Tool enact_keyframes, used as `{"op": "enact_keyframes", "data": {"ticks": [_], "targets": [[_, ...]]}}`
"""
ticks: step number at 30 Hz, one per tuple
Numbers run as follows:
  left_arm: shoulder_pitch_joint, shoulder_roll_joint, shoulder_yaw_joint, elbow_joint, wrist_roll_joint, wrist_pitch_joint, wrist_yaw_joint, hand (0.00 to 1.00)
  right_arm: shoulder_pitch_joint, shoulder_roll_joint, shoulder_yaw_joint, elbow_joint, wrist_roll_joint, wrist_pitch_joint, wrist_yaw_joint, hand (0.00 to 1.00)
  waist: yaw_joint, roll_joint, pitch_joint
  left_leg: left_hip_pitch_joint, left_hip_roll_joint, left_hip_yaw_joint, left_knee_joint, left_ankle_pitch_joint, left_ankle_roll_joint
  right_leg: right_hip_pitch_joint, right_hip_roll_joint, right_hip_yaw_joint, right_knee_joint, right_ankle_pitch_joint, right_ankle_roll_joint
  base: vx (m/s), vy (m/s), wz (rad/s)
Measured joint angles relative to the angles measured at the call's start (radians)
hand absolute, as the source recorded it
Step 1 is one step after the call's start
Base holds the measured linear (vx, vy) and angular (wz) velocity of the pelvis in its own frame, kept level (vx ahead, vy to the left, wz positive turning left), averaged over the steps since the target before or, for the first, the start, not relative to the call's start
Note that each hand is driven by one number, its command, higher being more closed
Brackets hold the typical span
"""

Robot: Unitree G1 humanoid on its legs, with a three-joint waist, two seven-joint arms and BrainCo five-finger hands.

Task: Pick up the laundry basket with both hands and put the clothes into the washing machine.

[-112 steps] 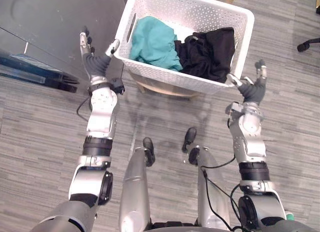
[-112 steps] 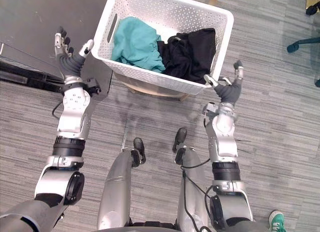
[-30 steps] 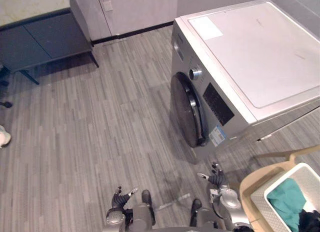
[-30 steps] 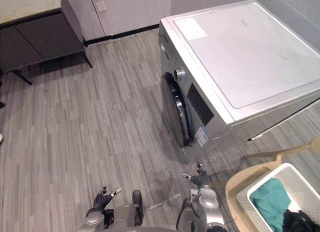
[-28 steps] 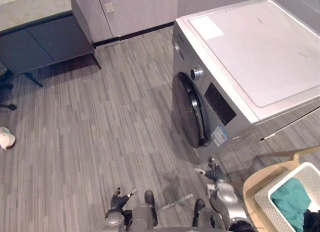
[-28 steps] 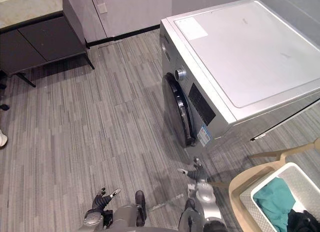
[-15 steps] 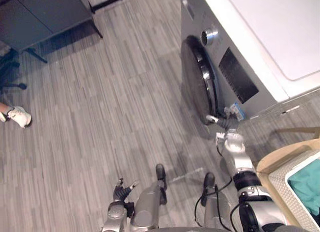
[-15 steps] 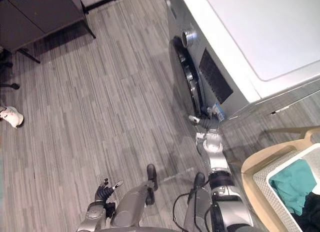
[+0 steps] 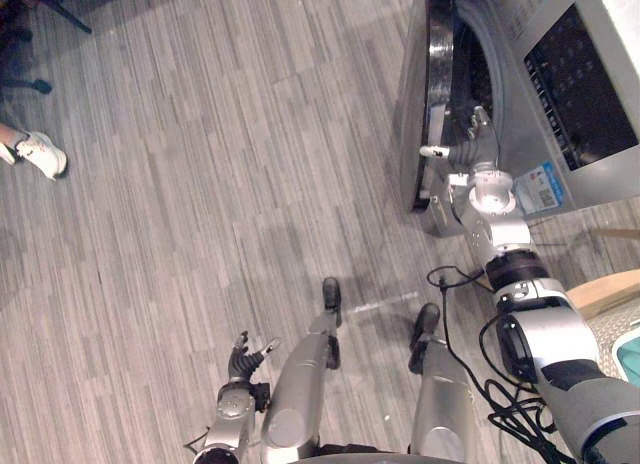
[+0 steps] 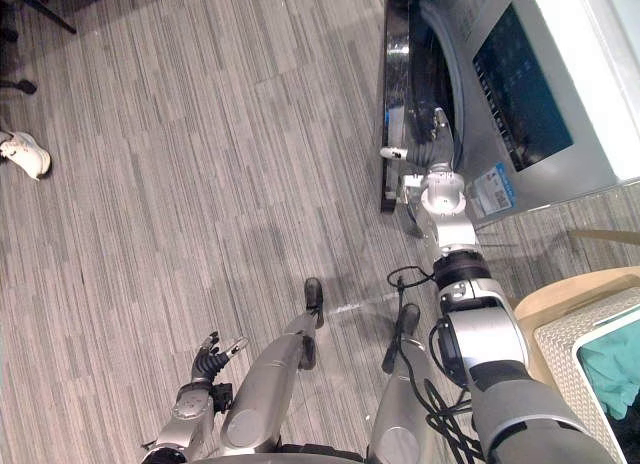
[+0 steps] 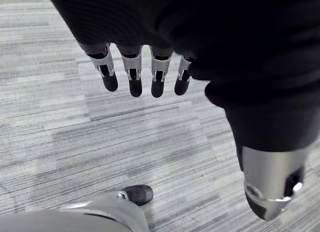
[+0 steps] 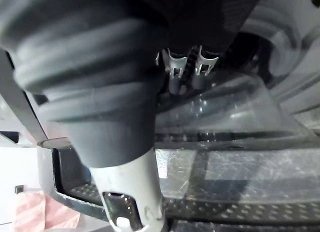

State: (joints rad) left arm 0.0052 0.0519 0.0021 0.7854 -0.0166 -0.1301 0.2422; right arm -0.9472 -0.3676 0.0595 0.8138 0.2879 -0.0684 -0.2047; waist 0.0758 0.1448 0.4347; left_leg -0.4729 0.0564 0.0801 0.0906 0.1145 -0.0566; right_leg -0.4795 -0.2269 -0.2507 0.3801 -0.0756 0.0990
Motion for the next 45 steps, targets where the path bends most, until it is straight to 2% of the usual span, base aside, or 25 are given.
{"op": "enact_keyframes", "data": {"ticks": [4, 7, 8, 9, 10, 11, 12, 13, 15, 17, 18, 22, 25, 29, 31, 33, 34, 35, 37, 40, 42, 43, 45], "targets": [[-0.036, -0.005, -0.030, 0.001, -0.012, 0.003, 0.001, 0.00, -0.053, -0.008, 0.037, -0.001, 0.038, 0.000, -0.025, 0.00, 0.006, 0.017, 0.009, -0.032, -0.002, -0.057, -0.025, 0.032, -0.013, -0.019, 0.004, -0.040, 0.002, 0.004, -0.006, -0.08, -0.048, 0.21], [-0.066, -0.008, -0.067, -0.002, -0.012, 0.003, 0.000, 0.00, -0.113, 0.001, 0.058, -0.001, 0.098, 0.008, -0.075, 0.00, 0.043, 0.024, 0.012, -0.048, -0.003, -0.104, -0.055, 0.035, -0.018, -0.041, 0.005, -0.060, 0.011, 0.005, -0.008, -0.08, -0.055, 0.16], [-0.076, -0.009, -0.083, -0.008, -0.011, 0.003, 0.000, 0.00, -0.150, -0.001, 0.067, -0.001, 0.107, 0.008, -0.086, 0.00, 0.052, 0.034, 0.017, -0.053, -0.002, -0.115, -0.067, 0.036, -0.021, -0.045, 0.005, -0.073, 0.015, 0.005, -0.008, -0.10, -0.090, 0.34], [-0.080, -0.009, -0.103, -0.021, -0.011, 0.002, 0.001, 0.00, -0.214, 0.000, 0.081, -0.001, 0.109, 0.008, -0.098, 0.00, 0.056, 0.051, 0.024, -0.055, -0.002, -0.136, -0.091, 0.040, -0.034, -0.050, 0.005, -0.090, 0.017, 0.005, -0.009, -0.09, -0.089, 0.36], [-0.093, -0.008, -0.123, -0.021, -0.011, 0.004, 0.000, 0.00, -0.262, -0.001, 0.084, -0.001, 0.108, 0.008, -0.106, 0.00, 0.069, 0.061, 0.029, -0.055, 0.000, -0.142, -0.103, 0.024, -0.065, -0.051, 0.005, -0.100, 0.009, 0.011, -0.021, -0.08, -0.070, 0.32], [-0.112, -0.009, -0.142, -0.022, -0.011, 0.005, 0.001, 0.00, -0.316, -0.004, 0.101, -0.006, 0.106, -0.001, -0.103, 0.00, 0.093, 0.062, 0.030, -0.062, -0.004, -0.143, -0.105, 0.020, -0.072, -0.060, -0.003, -0.104, 0.001, 0.013, -0.029, -0.06, -0.085, 0.03], [-0.118, -0.009, -0.154, -0.029, -0.011, 0.003, 0.001, 0.00, -0.367, 0.001, 0.115, -0.015, 0.107, 0.000, -0.119, 0.00, 0.114, 0.069, 0.031, -0.070, -0.001, -0.161, -0.085, 0.051, -0.058, -0.077, 0.003, -0.101, 0.047, 0.003, -0.029, -0.04, -0.073, -0.04], [-0.121, -0.007, -0.155, -0.032, -0.011, 0.003, 0.001, 0.00, -0.379, 0.006, 0.117, -0.015, 0.107, -0.001, -0.122, 0.00, 0.116, 0.071, 0.032, -0.076, 0.002, -0.165, -0.072, 0.083, -0.057, -0.082, 0.001, -0.102, 0.075, -0.013, -0.032, -0.02, -0.073, 0.08], [-0.144, -0.003, -0.169, -0.047, -0.011, -0.002, 0.001, 0.00, -0.407, -0.012, 0.158, -0.063, 0.106, -0.037, -0.114, 0.00, 0.118, 0.071, 0.032, -0.080, -0.005, -0.178, -0.074, 0.106, -0.056, -0.089, -0.015, -0.115, 0.124, -0.046, -0.036, 0.04, -0.079, 0.39], [-0.157, -0.002, -0.172, -0.053, -0.011, -0.009, 0.000, 0.00, -0.458, -0.017, 0.180, -0.113, 0.106, -0.060, -0.093, 0.00, 0.135, 0.071, 0.032, -0.088, -0.004, -0.185, -0.082, 0.121, -0.047, -0.105, -0.017, -0.119, 0.143, -0.063, -0.043, 0.08, -0.099, 0.22], [-0.160, 0.001, -0.173, -0.051, -0.011, -0.007, 0.000, 0.00, -0.481, -0.016, 0.194, -0.135, 0.106, -0.079, -0.079, 0.00, 0.135, 0.071, 0.032, -0.089, -0.004, -0.186, -0.086, 0.133, -0.036, -0.106, -0.017, -0.121, 0.149, -0.072, -0.043, 0.08, -0.090, 0.17], [-0.171, 0.007, -0.198, -0.050, -0.011, -0.006, 0.000, 0.00, -0.500, -0.057, 0.194, -0.137, 0.106, -0.101, -0.074, 0.00, 0.130, 0.069, 0.033, -0.088, 0.000, -0.187, -0.085, 0.134, -0.037, -0.102, -0.002, -0.092, 0.139, -0.077, -0.044, 0.07, -0.062, 0.03], [-0.199, 0.015, -0.196, -0.050, -0.011, -0.004, 0.002, 0.00, -0.412, -0.110, 0.187, -0.189, 0.106, -0.102, -0.074, 0.00, 0.111, 0.061, 0.038, -0.075, 0.013, -0.158, -0.086, 0.134, -0.037, -0.097, 0.018, -0.060, 0.105, -0.059, -0.047, 0.02, -0.035, -0.33], [-0.249, 0.038, -0.195, -0.074, -0.010, -0.004, 0.007, 0.00, -0.146, -0.131, 0.178, -0.356, 0.106, -0.114, -0.030, 0.00, 0.049, 0.035, 0.056, -0.051, 0.043, -0.097, -0.093, 0.129, -0.032, -0.095, 0.062, 0.008, 0.034, -0.004, -0.045, -0.02, -0.029, -0.58], [-0.289, 0.044, -0.194, -0.095, -0.010, -0.004, 0.015, 0.00, 0.014, -0.129, 0.159, -0.418, 0.106, -0.117, -0.003, 0.00, 0.031, 0.018, 0.062, -0.039, 0.051, -0.067, -0.094, 0.121, -0.032, -0.095, 0.080, 0.039, 0.012, 0.012, -0.042, -0.05, -0.021, -0.55], [-0.327, 0.051, -0.188, -0.121, -0.010, -0.004, 0.025, 0.00, 0.192, -0.098, 0.143, -0.467, 0.104, -0.118, 0.034, 0.00, 0.010, -0.003, 0.061, -0.032, 0.061, -0.044, -0.093, 0.113, -0.030, -0.095, 0.094, 0.062, -0.008, 0.029, -0.044, -0.04, -0.033, -0.56], [-0.372, 0.070, -0.180, -0.132, -0.010, -0.004, 0.031, 0.00, 0.354, -0.043, 0.136, -0.480, 0.098, -0.117, 0.063, 0.00, -0.014, -0.027, 0.060, -0.023, 0.068, -0.016, -0.093, 0.106, -0.029, -0.094, 0.107, 0.085, -0.031, 0.041, -0.037, -0.01, -0.045, -0.46], [-0.381, 0.074, -0.177, -0.132, -0.011, -0.003, 0.032, 0.00, 0.381, -0.035, 0.136, -0.480, 0.097, -0.116, 0.069, 0.00, -0.018, -0.032, 0.061, -0.020, 0.070, -0.009, -0.093, 0.104, -0.028, -0.094, 0.109, 0.088, -0.033, 0.044, -0.034, -0.01, -0.047, -0.49], [-0.436, 0.093, -0.145, -0.133, -0.012, -0.003, 0.048, 0.00, 0.515, 0.017, 0.134, -0.479, 0.089, -0.101, 0.104, 0.00, -0.057, -0.051, 0.060, -0.011, 0.071, 0.015, -0.093, 0.098, -0.028, -0.097, 0.113, 0.110, -0.041, 0.049, -0.031, 0.00, -0.031, -0.32], [-0.551, 0.180, -0.107, -0.126, -0.013, -0.001, 0.061, 0.00, 0.688, 0.099, 0.113, -0.452, 0.003, -0.095, 0.137, 0.00, -0.091, -0.075, 0.060, -0.008, 0.082, 0.061, -0.088, 0.076, -0.026, -0.105, 0.128, 0.148, -0.072, 0.075, -0.028, 0.00, -0.030, -0.43], [-0.653, 0.302, -0.105, -0.094, -0.013, 0.004, 0.070, 0.00, 0.771, 0.147, 0.080, -0.376, -0.062, -0.075, 0.144, 0.00, -0.124, -0.103, 0.059, -0.009, 0.085, 0.085, -0.079, 0.068, -0.025, -0.113, 0.135, 0.169, -0.081, 0.084, -0.022, 0.01, -0.033, -0.31], [-0.680, 0.329, -0.104, -0.083, -0.012, 0.005, 0.071, 0.00, 0.793, 0.154, 0.070, -0.370, -0.070, -0.076, 0.144, 0.00, -0.124, -0.112, 0.058, -0.012, 0.087, 0.094, -0.074, 0.063, -0.024, -0.118, 0.139, 0.178, -0.084, 0.088, -0.022, 0.02, -0.040, -0.33], [-0.790, 0.443, -0.093, -0.057, -0.011, 0.012, 0.071, 0.00, 0.864, 0.174, 0.043, -0.370, -0.100, -0.076, 0.141, 0.00, -0.132, -0.140, 0.058, -0.049, 0.103, 0.119, -0.032, 0.043, -0.025, -0.139, 0.146, 0.202, -0.105, 0.112, -0.020, 0.02, -0.034, -0.35]]}}
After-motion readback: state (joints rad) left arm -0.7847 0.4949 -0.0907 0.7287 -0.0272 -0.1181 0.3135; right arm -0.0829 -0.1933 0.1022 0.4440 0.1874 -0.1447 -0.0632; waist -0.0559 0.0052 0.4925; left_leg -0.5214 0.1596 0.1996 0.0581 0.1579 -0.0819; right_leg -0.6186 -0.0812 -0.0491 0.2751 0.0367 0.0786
